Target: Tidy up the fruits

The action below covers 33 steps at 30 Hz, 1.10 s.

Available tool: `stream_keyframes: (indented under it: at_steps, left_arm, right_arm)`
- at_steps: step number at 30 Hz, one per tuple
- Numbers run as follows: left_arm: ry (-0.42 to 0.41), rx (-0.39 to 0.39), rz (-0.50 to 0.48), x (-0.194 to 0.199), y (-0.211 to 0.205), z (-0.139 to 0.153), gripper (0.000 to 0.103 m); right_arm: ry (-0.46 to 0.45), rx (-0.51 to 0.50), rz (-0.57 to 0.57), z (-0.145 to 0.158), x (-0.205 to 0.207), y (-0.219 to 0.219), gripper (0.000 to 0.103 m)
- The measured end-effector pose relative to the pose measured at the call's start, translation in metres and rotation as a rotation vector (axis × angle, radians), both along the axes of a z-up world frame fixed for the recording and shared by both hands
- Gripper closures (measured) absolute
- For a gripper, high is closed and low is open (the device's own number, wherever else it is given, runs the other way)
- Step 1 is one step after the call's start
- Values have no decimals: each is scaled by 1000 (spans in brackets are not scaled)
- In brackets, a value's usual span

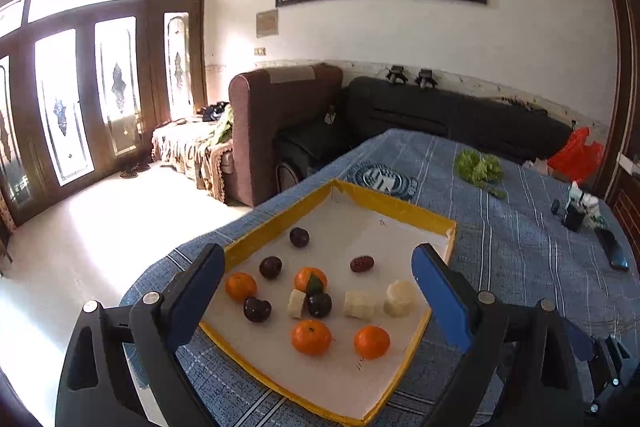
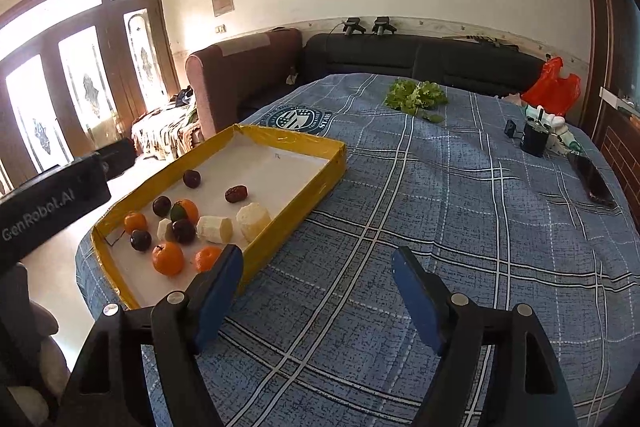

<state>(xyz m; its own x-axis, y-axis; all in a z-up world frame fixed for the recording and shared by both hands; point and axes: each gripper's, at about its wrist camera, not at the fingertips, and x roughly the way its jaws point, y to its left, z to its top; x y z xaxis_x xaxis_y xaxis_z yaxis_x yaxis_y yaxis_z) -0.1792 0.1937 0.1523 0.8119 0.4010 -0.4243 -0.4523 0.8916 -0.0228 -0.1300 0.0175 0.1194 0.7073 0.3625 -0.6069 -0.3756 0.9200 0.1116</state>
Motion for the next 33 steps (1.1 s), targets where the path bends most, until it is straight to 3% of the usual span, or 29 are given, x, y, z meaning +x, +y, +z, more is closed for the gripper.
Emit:
stream_keyframes:
  at_steps: [7,13,17,22,28,33]
  left_arm:
    - [-288,58,72,-48,-1,29,0]
    - [-354,105,84,-58,-10,34,0]
    - [-325,53,60,-53,-5,31,0]
    - [-205,-15,67,-32,10,15,0]
    - [-115,33,110,-23,5,0,0]
    - [-49,32,51,-11,2,-8,0]
  right_arm:
    - [-6,11,3,0,-1,2,21]
    - [-7,5,27,-3,-1,10,21]
    - [-13,12,44,-3,-2,12,21]
    - [-15,2,57,-6,-3,16,18]
    - [-3,-11,74,-10,-3,22,18]
    - [-5,-18,86,-11,-5,27,17]
